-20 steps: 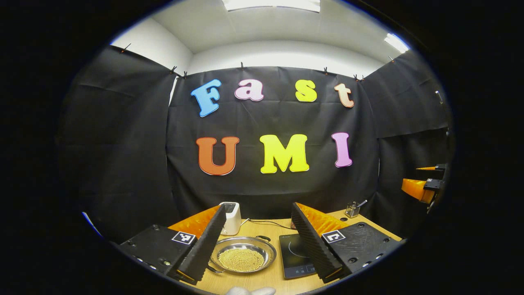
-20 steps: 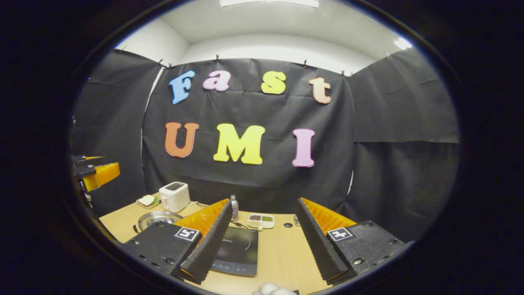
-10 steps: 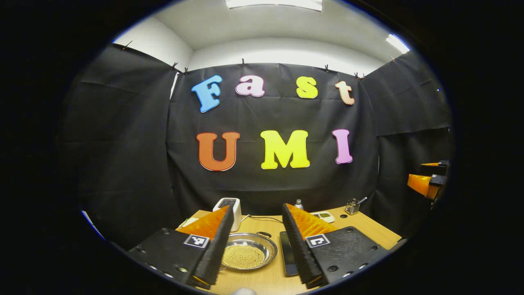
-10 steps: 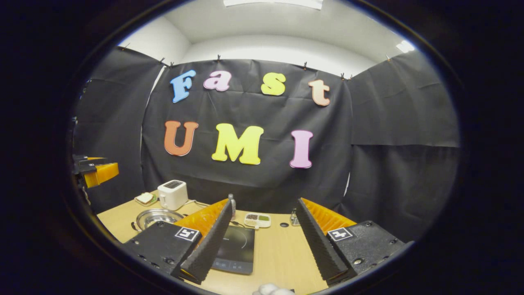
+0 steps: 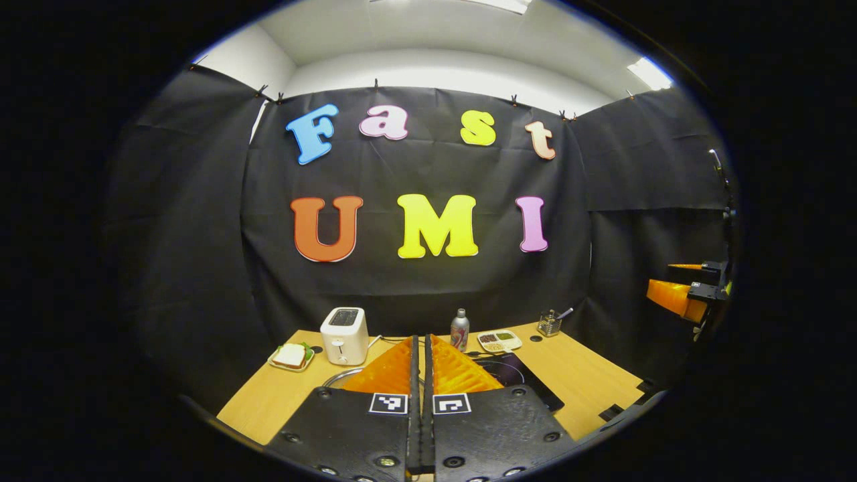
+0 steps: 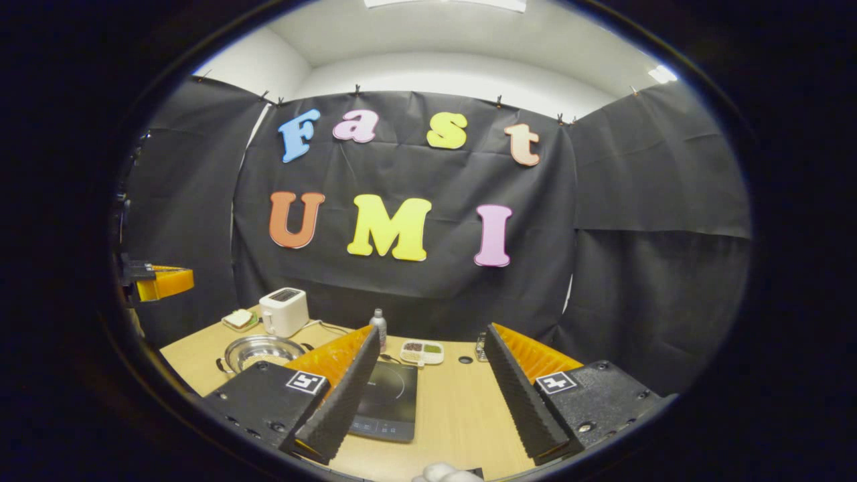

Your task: First push the handle of the pot to place it horizontally, then grasp the pot with both hands and set it on the induction cooktop.

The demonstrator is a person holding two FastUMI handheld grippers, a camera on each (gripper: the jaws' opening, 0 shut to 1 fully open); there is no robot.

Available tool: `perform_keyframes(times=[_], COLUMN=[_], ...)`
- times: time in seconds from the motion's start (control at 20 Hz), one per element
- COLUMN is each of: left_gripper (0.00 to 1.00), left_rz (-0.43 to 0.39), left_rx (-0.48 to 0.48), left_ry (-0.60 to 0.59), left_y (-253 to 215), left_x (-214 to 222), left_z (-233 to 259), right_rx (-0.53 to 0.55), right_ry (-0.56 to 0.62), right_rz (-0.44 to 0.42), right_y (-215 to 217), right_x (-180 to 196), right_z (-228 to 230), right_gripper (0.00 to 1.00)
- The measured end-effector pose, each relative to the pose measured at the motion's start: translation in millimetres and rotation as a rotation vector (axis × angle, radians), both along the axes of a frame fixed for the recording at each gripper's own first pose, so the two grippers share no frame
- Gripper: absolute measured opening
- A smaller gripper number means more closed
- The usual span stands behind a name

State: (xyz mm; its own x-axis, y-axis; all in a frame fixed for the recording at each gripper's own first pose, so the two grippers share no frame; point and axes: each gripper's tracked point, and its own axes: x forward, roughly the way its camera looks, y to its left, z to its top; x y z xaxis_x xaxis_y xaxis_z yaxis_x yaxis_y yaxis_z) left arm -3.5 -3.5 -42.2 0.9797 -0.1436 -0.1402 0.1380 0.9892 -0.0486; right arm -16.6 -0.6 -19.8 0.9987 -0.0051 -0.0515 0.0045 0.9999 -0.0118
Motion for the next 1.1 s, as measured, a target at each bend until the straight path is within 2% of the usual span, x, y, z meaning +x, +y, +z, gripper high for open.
perform_keyframes(times=[0.15,0.4,0.9,0.95,1.0,1.1], left_gripper=[0.0,0.0,0.0,0.1,0.0,0.0], left_rz=[-0.011,0.02,0.054,0.054,0.054,0.042], left_rx=[0.031,0.078,0.125,0.133,0.155,0.18], left_ry=[0.093,0.231,0.597,0.624,0.651,0.692], left_y=[5.6,23.1,63.3,66.4,72.1,77.0], left_x=[1.6,-2.6,-20.9,-21.0,-19.3,-14.3], left_z=[-34.4,-93.6,-251.7,-262.2,-274.1,-292.4], right_rx=[0.01,0.036,0.039,0.04,0.042,0.05], right_ry=[0.02,0.063,0.169,0.176,0.183,0.21], right_rz=[0.012,0.033,0.038,0.034,0.029,0.033], right_y=[0.5,4.6,9.5,9.3,8.7,11.6], right_x=[4.2,15.6,31.1,31.6,31.0,31.0], right_z=[-5.1,-20.7,-57.6,-60.1,-64.3,-75.2], right_gripper=[0.97,0.97,0.97,0.97,0.97,0.97])
